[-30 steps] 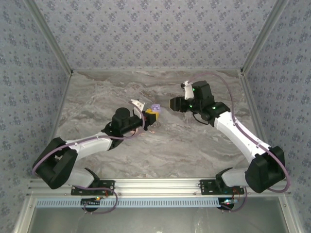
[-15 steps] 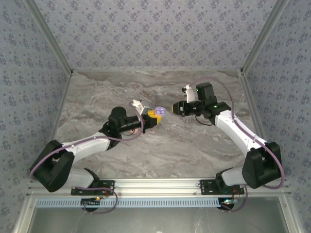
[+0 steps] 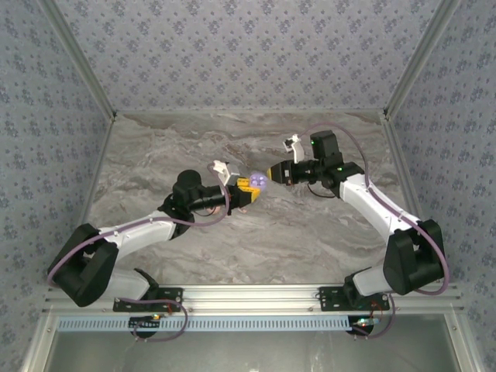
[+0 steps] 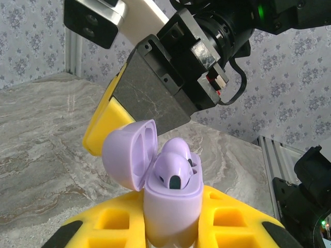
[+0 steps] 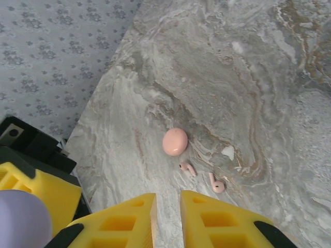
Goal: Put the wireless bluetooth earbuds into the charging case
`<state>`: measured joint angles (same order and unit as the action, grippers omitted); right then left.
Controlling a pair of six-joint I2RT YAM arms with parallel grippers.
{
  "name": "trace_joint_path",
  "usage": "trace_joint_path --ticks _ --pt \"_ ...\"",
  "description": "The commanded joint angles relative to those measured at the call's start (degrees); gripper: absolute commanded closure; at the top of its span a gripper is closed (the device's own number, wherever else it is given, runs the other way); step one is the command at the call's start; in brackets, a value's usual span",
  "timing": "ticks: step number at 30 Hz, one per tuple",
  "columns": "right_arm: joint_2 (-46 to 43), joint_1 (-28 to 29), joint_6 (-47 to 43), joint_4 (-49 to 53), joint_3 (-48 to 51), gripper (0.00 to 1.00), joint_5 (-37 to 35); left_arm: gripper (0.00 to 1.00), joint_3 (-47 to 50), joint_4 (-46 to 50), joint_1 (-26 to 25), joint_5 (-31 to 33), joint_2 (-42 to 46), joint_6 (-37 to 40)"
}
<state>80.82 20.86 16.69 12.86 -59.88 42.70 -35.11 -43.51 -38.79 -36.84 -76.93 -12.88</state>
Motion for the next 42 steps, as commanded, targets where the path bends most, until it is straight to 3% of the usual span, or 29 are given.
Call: trace_joint_path --ticks 1,16,30,33,42 --pt "0.57 0.28 0.44 -2.10 0.24 0.80 3.98 0.86 -2.42 -1.67 -0.49 -1.88 0.43 1.19" --pt "-0.78 1.71 0.01 -4.43 0.71 0.80 10.41 0.86 -2.80 -1.08 -0.84 -0.58 -1.01 1.09" --pt "-3.43 1.46 -2.28 -2.57 1.67 0.80 9.46 0.86 -2.46 0.26 0.34 5.16 -1.78 -0.95" --pt "-3.39 1.38 -2.68 -1.32 1.41 0.79 7.74 0.86 -2.53 0.56 0.54 5.62 -1.66 -1.20" --pt "-5.90 1.00 -3.42 3.77 0.90 0.73 -7.28 0.86 -2.99 4.79 0.94 10.95 -0.69 -1.00"
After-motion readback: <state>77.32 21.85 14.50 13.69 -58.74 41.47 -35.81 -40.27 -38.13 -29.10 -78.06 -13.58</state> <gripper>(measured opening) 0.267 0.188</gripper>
